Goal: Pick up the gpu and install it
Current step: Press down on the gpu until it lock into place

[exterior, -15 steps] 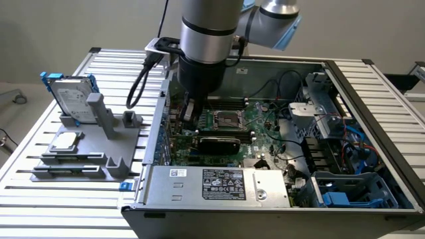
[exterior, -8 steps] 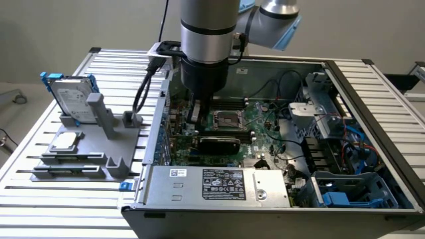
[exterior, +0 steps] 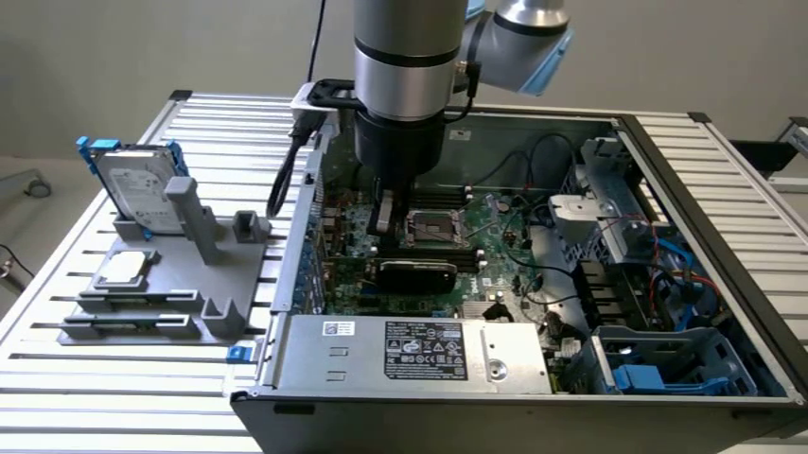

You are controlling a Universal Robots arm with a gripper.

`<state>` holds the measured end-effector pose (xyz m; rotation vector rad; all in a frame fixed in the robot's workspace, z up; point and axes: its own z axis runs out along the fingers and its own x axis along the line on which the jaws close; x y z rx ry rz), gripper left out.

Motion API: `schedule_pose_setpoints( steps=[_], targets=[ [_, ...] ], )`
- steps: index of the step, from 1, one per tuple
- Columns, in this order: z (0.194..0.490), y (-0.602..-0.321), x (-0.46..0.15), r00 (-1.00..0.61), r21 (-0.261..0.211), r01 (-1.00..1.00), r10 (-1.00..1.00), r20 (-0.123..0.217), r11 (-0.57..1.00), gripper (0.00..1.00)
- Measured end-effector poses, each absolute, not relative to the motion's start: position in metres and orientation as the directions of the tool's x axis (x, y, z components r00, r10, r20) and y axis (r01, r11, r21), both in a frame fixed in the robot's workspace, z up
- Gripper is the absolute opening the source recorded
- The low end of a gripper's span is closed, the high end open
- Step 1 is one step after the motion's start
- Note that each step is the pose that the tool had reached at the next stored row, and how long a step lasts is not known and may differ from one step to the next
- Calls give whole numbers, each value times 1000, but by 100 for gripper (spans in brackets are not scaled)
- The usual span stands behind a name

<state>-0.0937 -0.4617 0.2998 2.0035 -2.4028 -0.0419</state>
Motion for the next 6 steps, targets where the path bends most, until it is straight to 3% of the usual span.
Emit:
schedule_pose_setpoints(
  steps=[6],
  targets=[
    [300, -462, -94, -180, 29, -983, -984, -7, 179, 11]
  ],
)
